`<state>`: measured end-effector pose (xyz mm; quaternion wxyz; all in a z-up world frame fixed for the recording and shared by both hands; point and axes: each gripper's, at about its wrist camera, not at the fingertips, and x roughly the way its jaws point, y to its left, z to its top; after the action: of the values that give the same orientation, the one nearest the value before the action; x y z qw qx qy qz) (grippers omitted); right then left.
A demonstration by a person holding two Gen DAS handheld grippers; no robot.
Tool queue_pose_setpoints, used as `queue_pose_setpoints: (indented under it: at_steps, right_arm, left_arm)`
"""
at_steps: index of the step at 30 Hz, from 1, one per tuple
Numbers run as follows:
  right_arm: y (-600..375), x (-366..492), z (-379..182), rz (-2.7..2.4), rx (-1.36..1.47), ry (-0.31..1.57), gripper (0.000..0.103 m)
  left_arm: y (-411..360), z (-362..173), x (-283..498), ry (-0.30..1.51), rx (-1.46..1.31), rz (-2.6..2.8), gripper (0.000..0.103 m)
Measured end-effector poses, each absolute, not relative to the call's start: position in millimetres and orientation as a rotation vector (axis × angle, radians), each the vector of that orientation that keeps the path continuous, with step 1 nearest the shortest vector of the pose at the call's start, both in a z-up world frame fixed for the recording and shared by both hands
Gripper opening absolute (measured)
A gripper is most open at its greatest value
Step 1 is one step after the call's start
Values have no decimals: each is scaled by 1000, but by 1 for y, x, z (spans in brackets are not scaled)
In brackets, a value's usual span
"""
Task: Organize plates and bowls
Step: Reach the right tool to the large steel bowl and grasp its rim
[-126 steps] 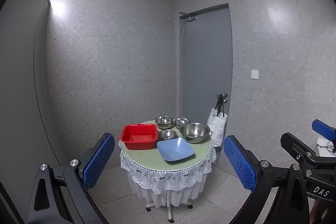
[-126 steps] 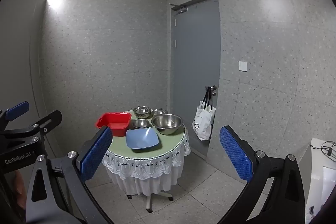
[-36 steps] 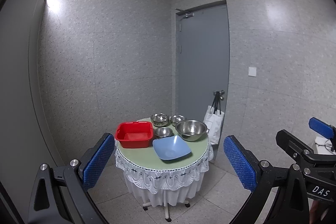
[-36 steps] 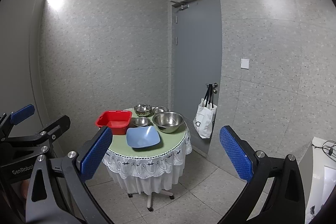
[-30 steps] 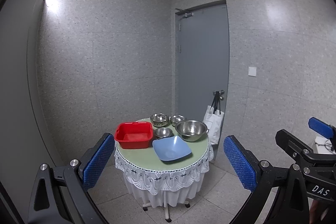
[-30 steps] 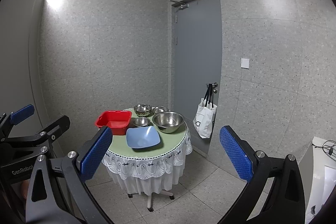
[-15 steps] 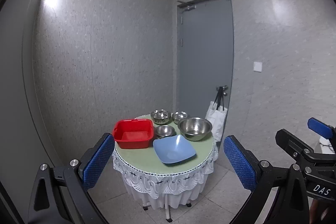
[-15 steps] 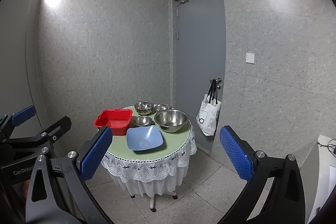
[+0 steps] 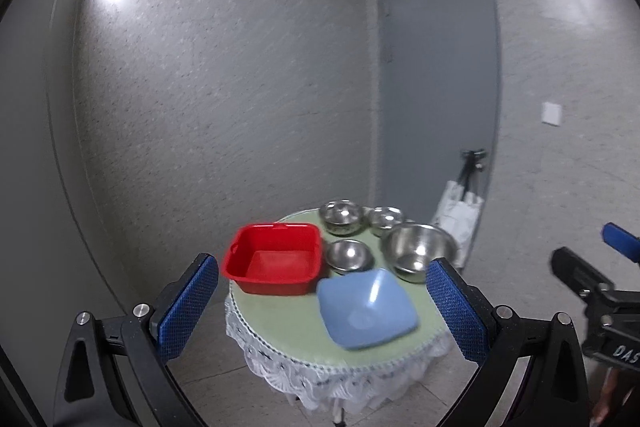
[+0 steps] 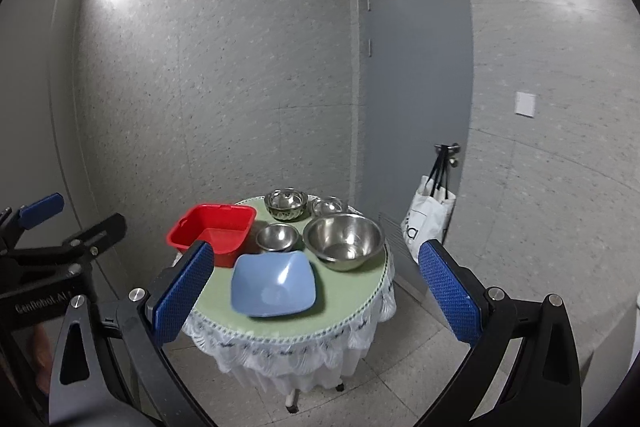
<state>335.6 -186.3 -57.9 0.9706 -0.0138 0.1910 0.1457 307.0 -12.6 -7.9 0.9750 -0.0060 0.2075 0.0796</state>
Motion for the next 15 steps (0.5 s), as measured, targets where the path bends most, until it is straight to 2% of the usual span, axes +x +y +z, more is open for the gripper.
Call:
queue_pose_setpoints:
  at_steps: [6,15]
  right_arm:
    - [-198,429,-93,315,-37,462,103]
    - [-182,536,-186,351,-51,706,103]
  left_arm:
    - [-20,-42,404,530,-44,234,102]
    - [-22,-123,557,811,-107,223,102]
